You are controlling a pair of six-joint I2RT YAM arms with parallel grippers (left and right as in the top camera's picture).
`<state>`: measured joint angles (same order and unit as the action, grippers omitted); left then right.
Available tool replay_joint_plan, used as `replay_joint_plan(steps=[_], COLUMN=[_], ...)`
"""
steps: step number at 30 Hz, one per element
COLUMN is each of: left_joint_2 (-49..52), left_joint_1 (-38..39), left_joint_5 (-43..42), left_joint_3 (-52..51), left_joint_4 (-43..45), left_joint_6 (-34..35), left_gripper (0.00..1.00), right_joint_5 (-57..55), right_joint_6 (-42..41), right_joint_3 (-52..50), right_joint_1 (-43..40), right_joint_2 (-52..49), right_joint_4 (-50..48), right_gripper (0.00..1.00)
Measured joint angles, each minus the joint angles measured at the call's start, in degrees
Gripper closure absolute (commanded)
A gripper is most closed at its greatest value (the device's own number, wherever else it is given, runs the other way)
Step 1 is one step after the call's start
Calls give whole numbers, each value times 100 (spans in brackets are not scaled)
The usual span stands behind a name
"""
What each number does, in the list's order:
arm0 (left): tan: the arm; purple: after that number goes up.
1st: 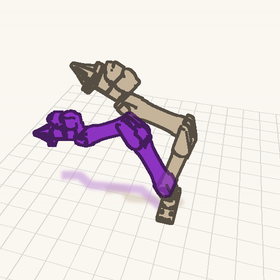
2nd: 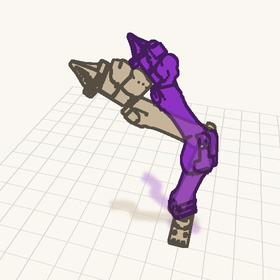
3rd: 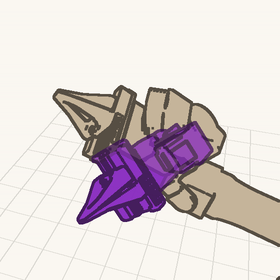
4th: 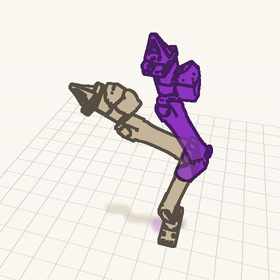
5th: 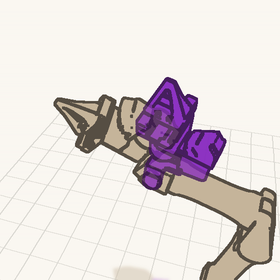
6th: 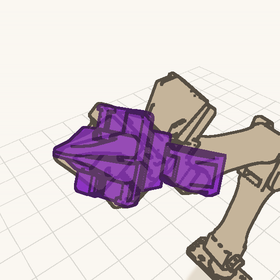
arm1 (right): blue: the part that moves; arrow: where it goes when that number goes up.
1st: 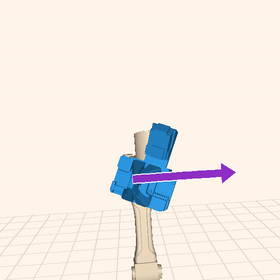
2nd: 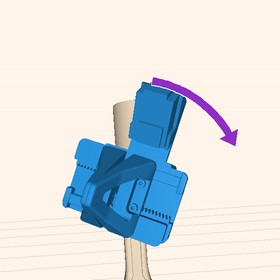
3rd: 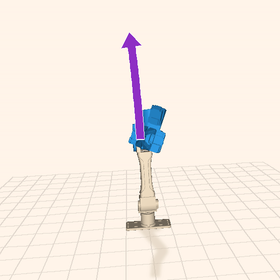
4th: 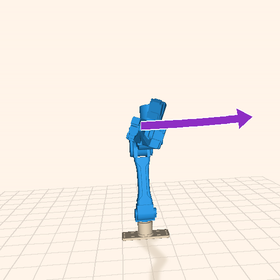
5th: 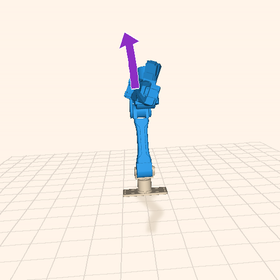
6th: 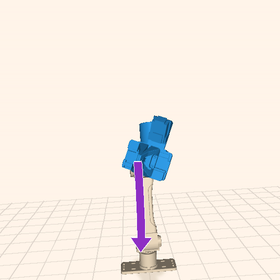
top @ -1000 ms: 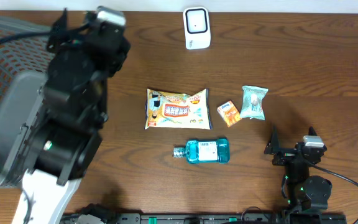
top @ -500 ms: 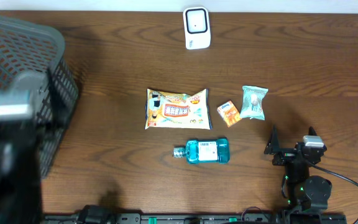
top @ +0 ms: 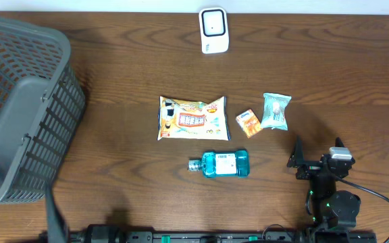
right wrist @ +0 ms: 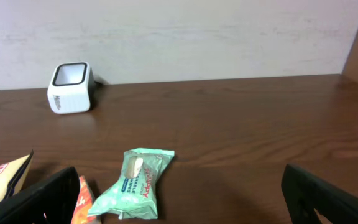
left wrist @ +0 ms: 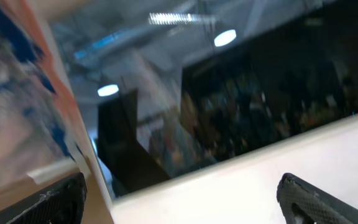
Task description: Scan the item barcode
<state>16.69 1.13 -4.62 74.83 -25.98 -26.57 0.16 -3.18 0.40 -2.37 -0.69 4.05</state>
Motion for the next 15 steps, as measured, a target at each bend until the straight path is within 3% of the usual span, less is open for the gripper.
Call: replay_joint_plan(steps=[7, 15], left_joint_2=[-951, -1331], left_joint_1=[0, 9], left_joint_5=[-109, -297], left_joint_3=[-57, -184], left_joint_4=[-2, -20], left_joint_6=[0, 2], left_gripper=[2, 2], right_joint_5=[0, 0], right_joint_6=[0, 0], right_joint_3=[0, 0], right_joint_1=[0, 0], right_joint_2=[0, 0], right_joint_4=[0, 0], right_gripper=[1, 1])
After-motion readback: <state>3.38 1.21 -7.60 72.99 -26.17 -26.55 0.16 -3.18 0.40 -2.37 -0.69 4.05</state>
